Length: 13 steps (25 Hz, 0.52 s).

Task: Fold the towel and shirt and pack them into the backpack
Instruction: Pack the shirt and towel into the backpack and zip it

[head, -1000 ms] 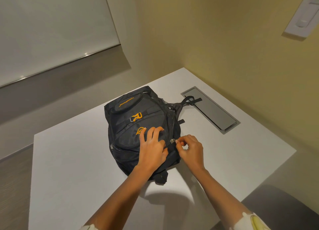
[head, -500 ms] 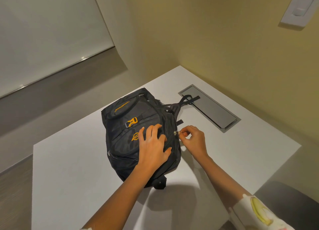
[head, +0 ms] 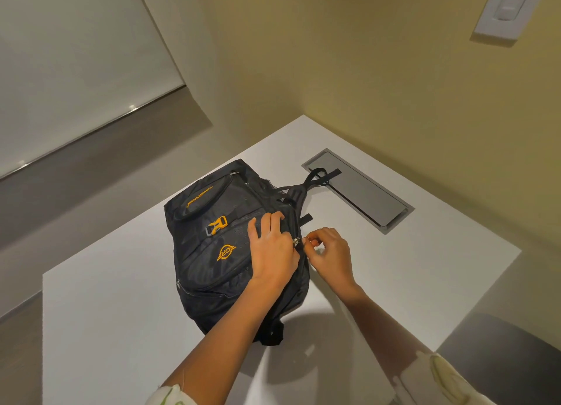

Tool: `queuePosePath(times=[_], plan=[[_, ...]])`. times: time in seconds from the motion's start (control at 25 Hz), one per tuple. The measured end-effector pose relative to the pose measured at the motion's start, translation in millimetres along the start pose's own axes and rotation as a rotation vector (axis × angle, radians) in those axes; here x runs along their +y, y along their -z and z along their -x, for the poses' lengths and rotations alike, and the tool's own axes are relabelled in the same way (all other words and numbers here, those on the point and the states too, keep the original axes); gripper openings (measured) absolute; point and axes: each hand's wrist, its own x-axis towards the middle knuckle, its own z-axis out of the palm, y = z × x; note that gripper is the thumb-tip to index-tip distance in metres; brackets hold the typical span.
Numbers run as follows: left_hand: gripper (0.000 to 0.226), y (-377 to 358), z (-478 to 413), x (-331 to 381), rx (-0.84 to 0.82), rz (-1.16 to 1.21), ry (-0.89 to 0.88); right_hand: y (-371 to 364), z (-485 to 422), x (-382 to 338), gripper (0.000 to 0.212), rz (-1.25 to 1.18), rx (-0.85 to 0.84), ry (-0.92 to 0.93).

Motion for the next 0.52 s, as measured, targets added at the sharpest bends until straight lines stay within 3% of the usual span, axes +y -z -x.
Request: queuePosePath(times=[0.24, 0.52], plan=[[0.013, 3, -2, -9, 0.019, 0.098, 0.05, -8, -28, 2, 0.012, 0.024, 0.073, -0.031], [0.012, -3, -7, -16, 0.0, 0.144, 0.062, -26, -74, 17, 0.016, 0.134, 0.017, -0.053]])
